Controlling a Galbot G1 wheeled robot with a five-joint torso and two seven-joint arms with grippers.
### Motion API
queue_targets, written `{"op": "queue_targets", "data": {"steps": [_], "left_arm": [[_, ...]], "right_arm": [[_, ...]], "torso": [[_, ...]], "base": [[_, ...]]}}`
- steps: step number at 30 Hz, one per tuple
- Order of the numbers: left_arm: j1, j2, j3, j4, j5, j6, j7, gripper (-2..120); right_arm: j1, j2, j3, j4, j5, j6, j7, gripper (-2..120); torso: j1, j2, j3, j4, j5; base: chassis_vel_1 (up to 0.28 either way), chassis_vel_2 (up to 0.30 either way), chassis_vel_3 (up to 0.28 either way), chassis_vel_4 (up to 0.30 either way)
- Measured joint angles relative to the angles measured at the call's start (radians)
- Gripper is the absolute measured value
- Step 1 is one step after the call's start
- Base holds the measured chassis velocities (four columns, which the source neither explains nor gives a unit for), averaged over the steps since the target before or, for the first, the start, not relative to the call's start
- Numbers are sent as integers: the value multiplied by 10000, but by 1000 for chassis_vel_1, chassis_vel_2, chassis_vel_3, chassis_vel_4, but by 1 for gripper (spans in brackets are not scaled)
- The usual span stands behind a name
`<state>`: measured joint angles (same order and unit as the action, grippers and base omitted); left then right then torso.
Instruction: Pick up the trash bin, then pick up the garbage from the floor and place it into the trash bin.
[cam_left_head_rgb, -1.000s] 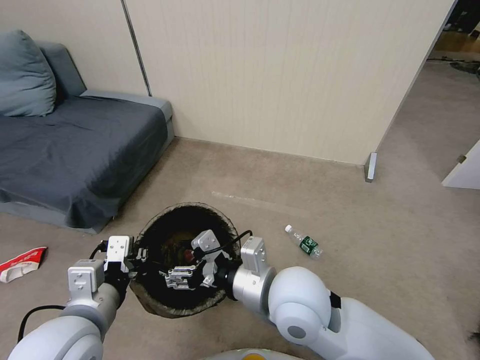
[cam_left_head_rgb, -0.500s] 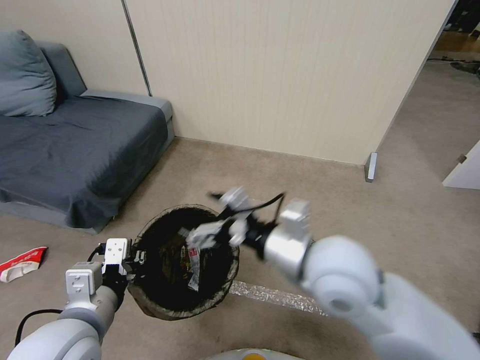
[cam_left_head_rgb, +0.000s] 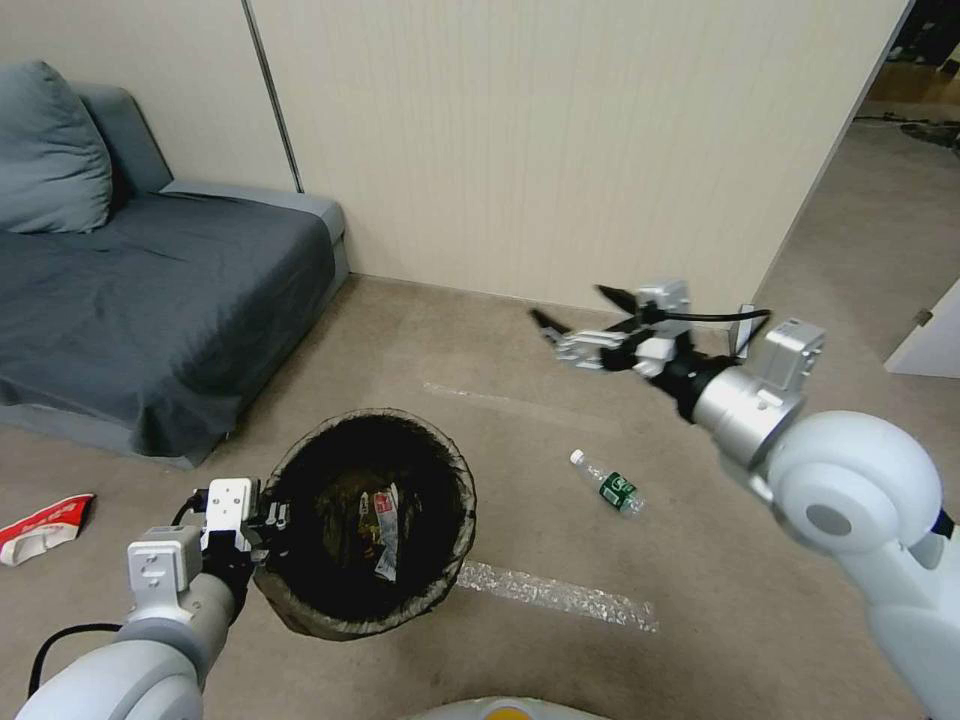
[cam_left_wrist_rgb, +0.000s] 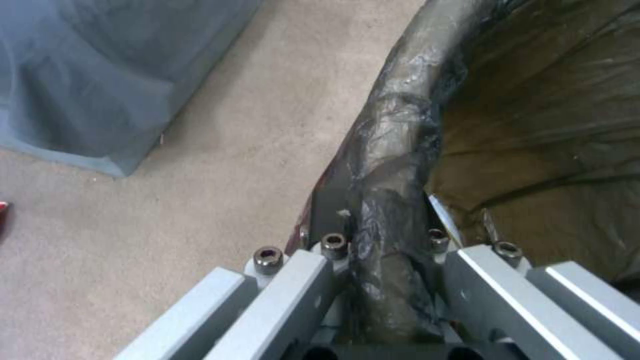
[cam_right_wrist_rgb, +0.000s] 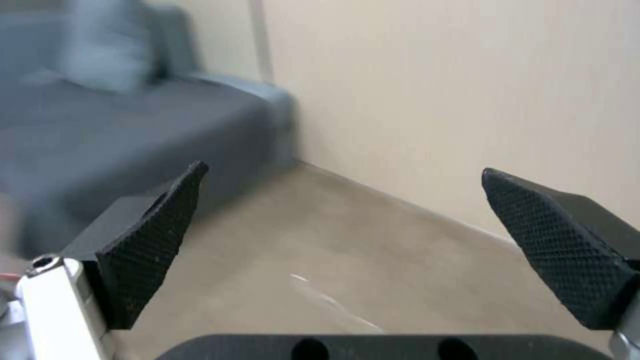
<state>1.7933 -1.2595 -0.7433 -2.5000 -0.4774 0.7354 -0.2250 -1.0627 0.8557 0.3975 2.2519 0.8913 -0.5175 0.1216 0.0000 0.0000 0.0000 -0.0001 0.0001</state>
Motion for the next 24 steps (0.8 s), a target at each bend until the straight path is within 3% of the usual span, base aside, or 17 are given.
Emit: {"op": "queue_targets", "data": {"steps": [12, 24], "left_arm": [[188, -100, -47, 0, -38, 0, 7, 1], [347, -159, -65, 0, -25, 0, -18, 1]], "right_arm": [[-352, 634, -264, -4241, -2861, 731, -987, 100], [303, 1058, -907, -6432, -3447, 951, -2125, 100]], "torso": [[0, 0, 0, 1, 1], [0, 0, 0, 1, -2]], "base": [[0, 0, 0, 0], [0, 0, 0, 0]]}}
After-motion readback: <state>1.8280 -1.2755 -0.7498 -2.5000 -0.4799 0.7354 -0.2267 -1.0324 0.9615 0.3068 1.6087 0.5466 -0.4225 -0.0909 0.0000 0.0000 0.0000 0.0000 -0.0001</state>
